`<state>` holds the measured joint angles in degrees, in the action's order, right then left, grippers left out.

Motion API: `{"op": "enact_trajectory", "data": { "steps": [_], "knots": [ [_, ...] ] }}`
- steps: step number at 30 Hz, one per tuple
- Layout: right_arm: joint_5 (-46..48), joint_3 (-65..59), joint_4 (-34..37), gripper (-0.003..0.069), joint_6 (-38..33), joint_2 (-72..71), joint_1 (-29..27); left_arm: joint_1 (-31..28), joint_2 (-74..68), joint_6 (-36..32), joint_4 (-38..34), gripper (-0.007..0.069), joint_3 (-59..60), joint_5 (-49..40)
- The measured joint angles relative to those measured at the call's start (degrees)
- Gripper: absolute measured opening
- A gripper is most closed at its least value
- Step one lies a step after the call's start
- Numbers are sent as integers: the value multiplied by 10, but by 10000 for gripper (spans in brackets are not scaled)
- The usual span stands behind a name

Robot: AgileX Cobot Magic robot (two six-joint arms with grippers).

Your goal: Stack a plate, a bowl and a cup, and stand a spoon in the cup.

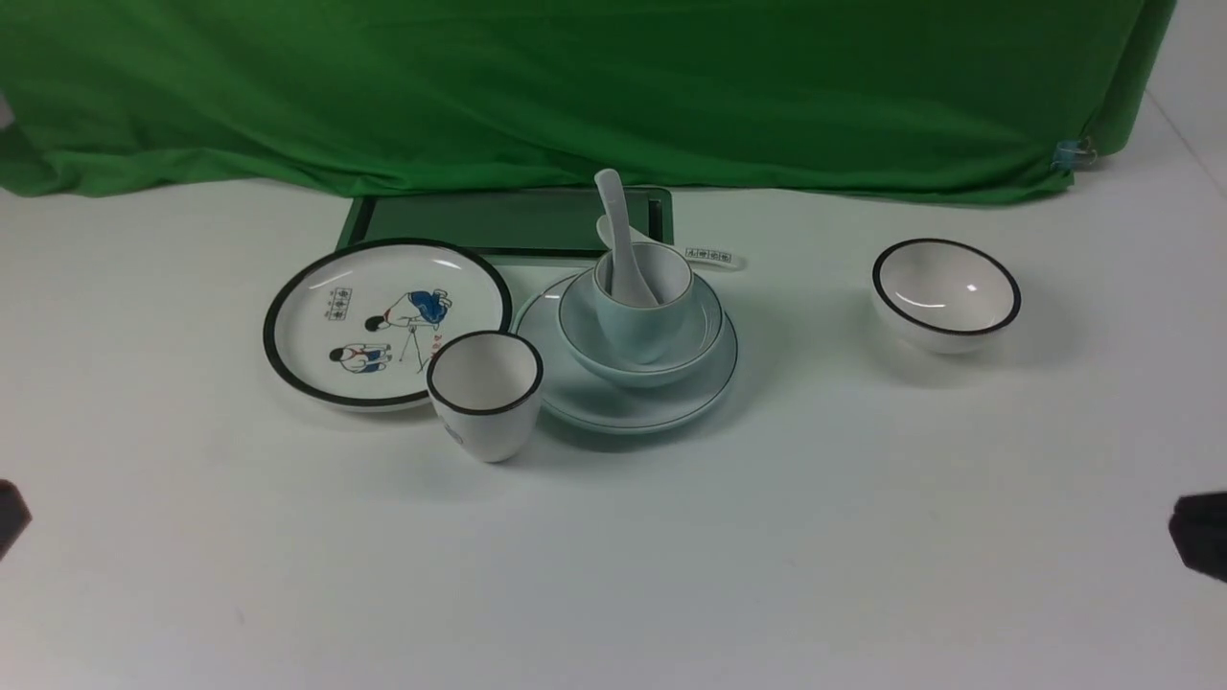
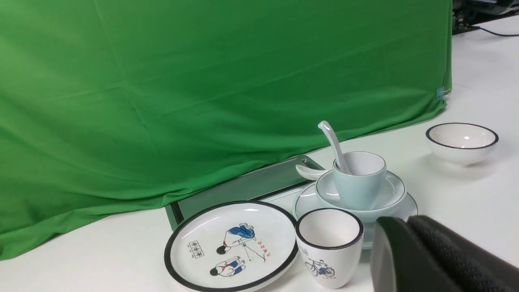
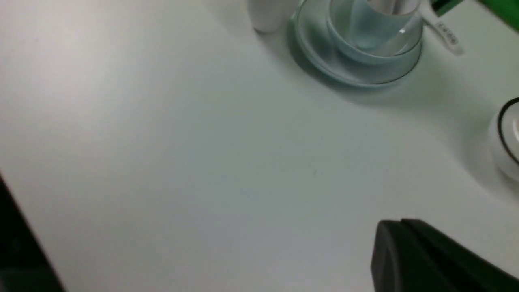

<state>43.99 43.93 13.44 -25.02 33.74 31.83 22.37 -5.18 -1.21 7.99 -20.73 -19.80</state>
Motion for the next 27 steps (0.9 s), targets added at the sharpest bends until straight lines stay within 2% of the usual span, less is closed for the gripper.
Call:
{"op": "enact_trajectory", "data": {
  "steps": [3, 4, 5, 8, 9, 12, 20, 24, 27],
  "knots": [
    [-167, -110, -3, 12, 0, -90, 0, 0, 0, 0, 0, -30, 0, 0],
    [-167, -118, -4, 12, 0, -90, 0, 0, 0, 0, 0, -30, 0, 0],
    [-268, -175, -5, 12, 0, -124, 0, 0, 0, 0, 0, -30, 0, 0],
    [-448, -267, -5, 17, 0, -163, 0, 0, 0, 0, 0, -30, 0, 0],
    [-457, -272, -6, 17, 0, -165, 0, 0, 0, 0, 0, -30, 0, 0],
    [-574, -351, -6, 23, 0, -171, 0, 0, 0, 0, 0, -30, 0, -1],
    [-593, -441, -6, 45, -1, -171, 0, 0, 0, 0, 0, -30, 0, -1],
    [-527, -444, -4, 49, -1, -187, -1, 0, 0, 0, 0, -30, 0, -1],
    [-459, -444, -4, 49, 2, -233, -47, 0, 0, 0, 0, -30, 0, -1]
  ]
}}
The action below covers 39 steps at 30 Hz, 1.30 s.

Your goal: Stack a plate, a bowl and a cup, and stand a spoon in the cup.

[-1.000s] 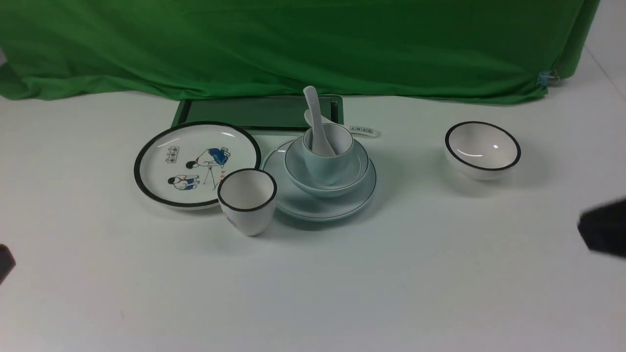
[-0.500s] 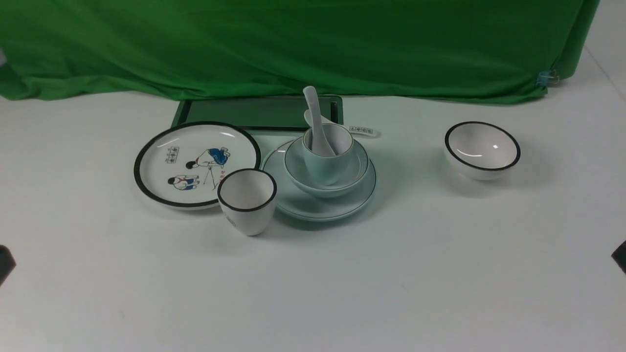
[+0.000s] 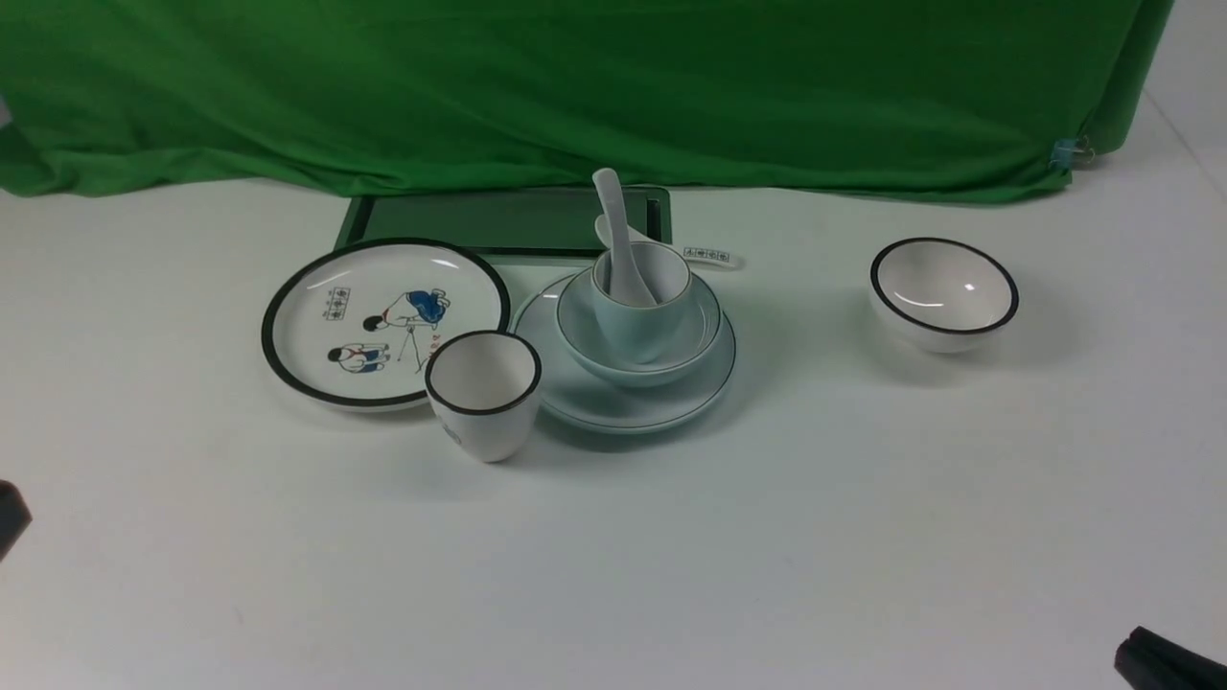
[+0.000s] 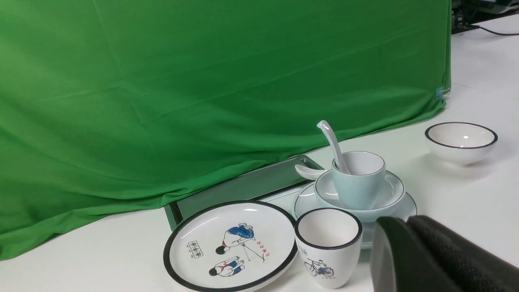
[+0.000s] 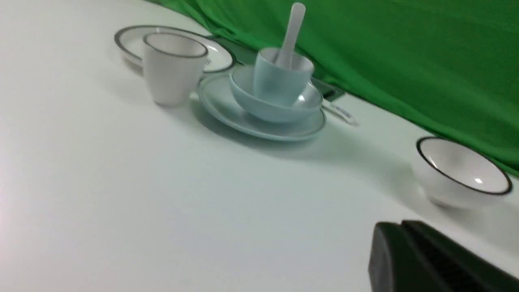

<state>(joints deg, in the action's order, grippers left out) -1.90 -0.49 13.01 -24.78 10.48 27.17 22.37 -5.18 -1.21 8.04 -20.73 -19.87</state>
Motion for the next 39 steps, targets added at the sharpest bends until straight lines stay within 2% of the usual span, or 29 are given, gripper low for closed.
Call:
{"op": "enact_trajectory", "data": {
  "steps": [3, 4, 8, 11, 13, 18, 39],
  "knots": [
    [36, 0, -12, 49, 31, -57, -75, 0, 0, 0, 0, -30, 0, 0],
    [38, 0, -18, 50, 35, -65, -80, 0, 0, 0, 0, -30, 0, 0],
    [62, 0, -108, 60, 190, -103, -190, 0, -1, 0, 0, -30, 0, -1],
    [85, 0, -123, 65, 240, -104, -228, 0, -1, 0, 0, -30, 0, -2],
    [100, 0, -126, 68, 248, -104, -245, 0, -1, 0, 0, -30, 0, -2],
    [134, 0, -130, 70, 231, -105, -252, 0, -1, 0, 0, -30, 0, -2],
    [140, 0, -130, 103, 218, -105, -252, 0, -1, 0, 0, -29, 0, -2]
  ]
}}
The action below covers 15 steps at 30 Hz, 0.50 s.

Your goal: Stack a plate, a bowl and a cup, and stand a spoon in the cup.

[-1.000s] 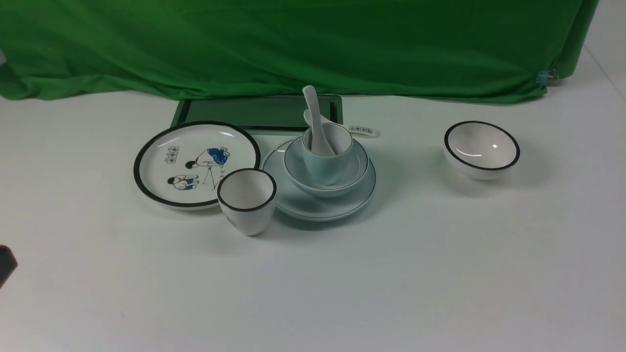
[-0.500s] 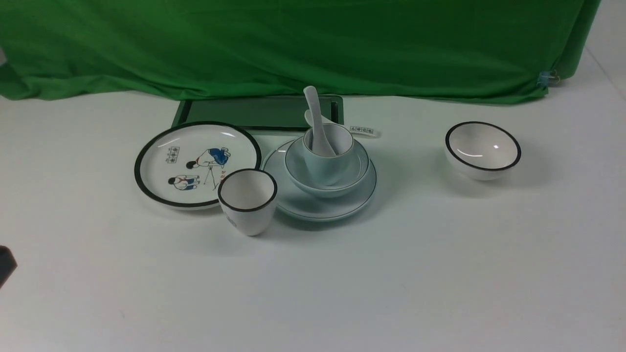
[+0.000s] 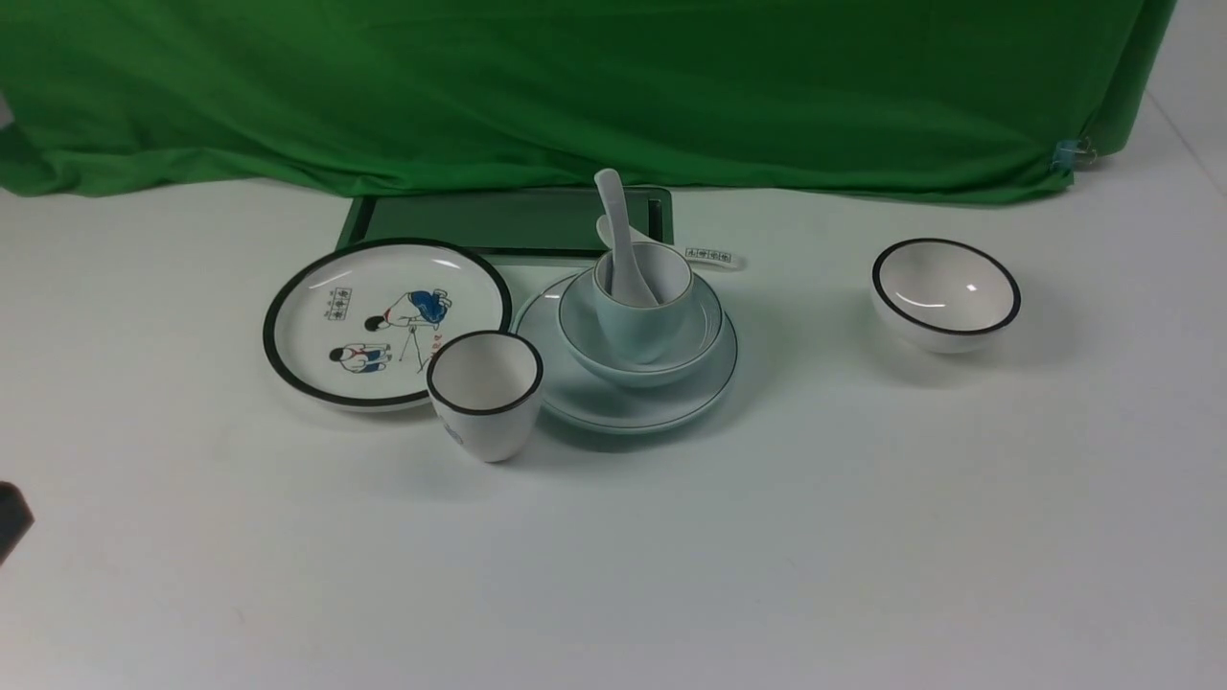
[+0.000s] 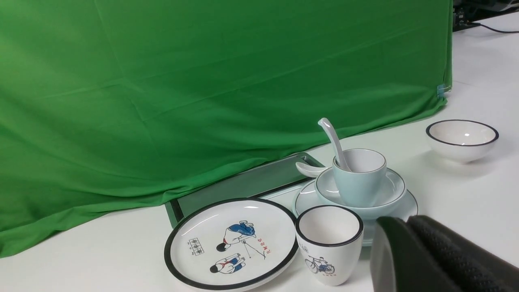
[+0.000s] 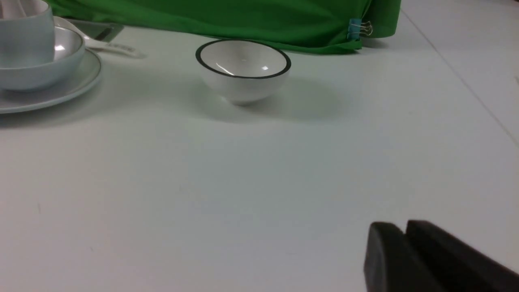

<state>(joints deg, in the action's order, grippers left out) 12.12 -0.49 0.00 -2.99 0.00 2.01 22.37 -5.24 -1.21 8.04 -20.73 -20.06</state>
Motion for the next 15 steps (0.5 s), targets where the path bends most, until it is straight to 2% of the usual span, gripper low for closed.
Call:
{"op": "enact_trajectory", "data": {
  "steps": [6, 12, 13, 15],
  "knots": [
    [1, 0, 0, 119, 0, 0, 0, -20, 18, 0, -11, -29, 29, 6],
    [1, 0, 0, 123, 0, 0, -2, -97, 49, 0, -17, -29, 92, 5],
    [0, 0, 0, 125, 0, 0, -3, -125, 52, 0, -47, -29, 122, 6],
    [1, 0, 0, 129, 0, 0, -3, -145, 52, 0, -75, -29, 152, 7]
  ]
}}
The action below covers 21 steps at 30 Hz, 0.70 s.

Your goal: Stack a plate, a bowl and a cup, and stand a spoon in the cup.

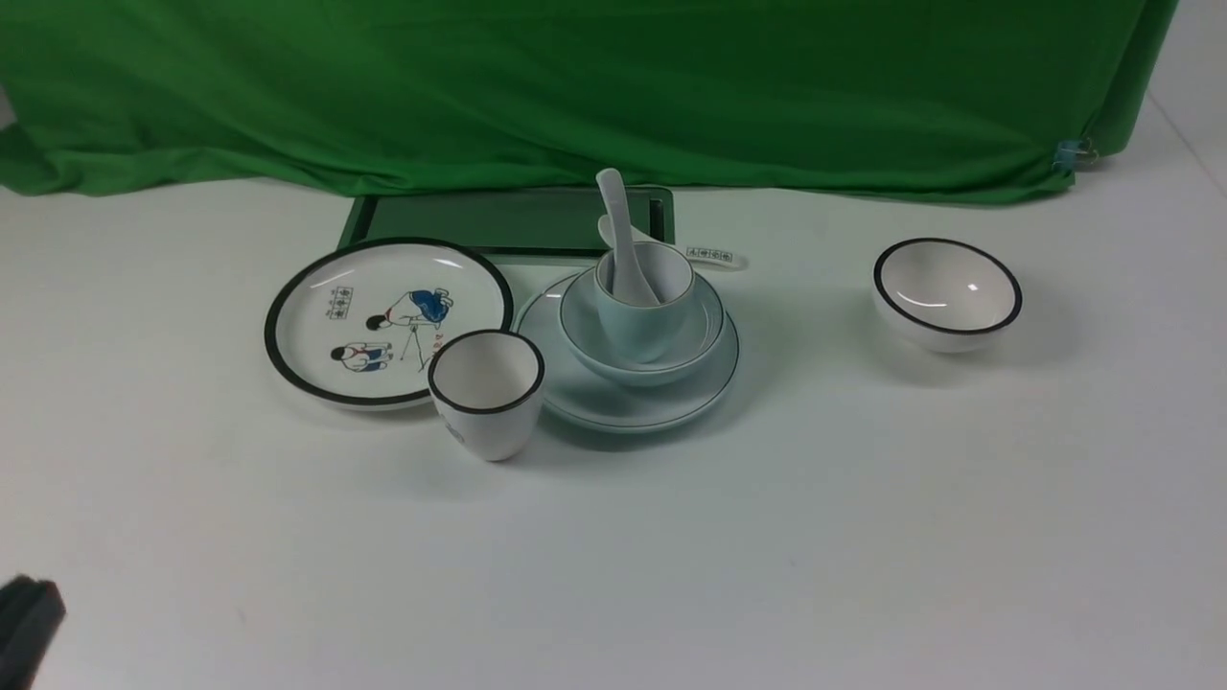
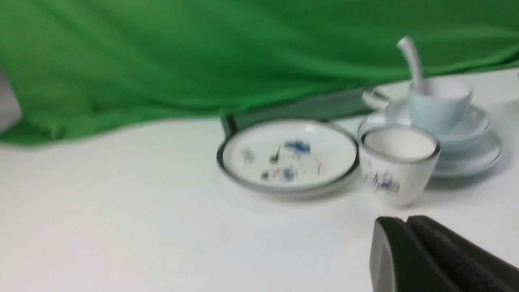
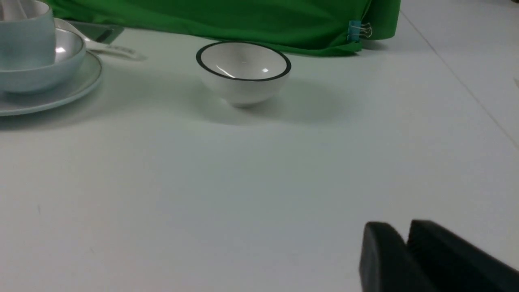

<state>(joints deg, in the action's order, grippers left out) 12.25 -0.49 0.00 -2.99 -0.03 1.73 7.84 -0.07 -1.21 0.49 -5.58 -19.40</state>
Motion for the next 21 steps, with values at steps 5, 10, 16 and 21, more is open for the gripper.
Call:
{"op": "enact_trajectory", "data": {
  "steps": [5, 10, 16, 21],
  "knots": [
    [2, 0, 0, 140, 0, 0, 0, -39, 0, -17, -64, -29, 59, 26],
    [3, 0, 0, 153, 0, 0, 0, -40, 0, -63, -68, -29, 59, 44],
    [3, 0, 0, 174, 0, 0, 0, -40, 0, -71, -68, -29, 59, 49],
    [3, 0, 0, 188, 0, 0, 0, -40, 0, -75, -68, -29, 59, 49]
  ]
}}
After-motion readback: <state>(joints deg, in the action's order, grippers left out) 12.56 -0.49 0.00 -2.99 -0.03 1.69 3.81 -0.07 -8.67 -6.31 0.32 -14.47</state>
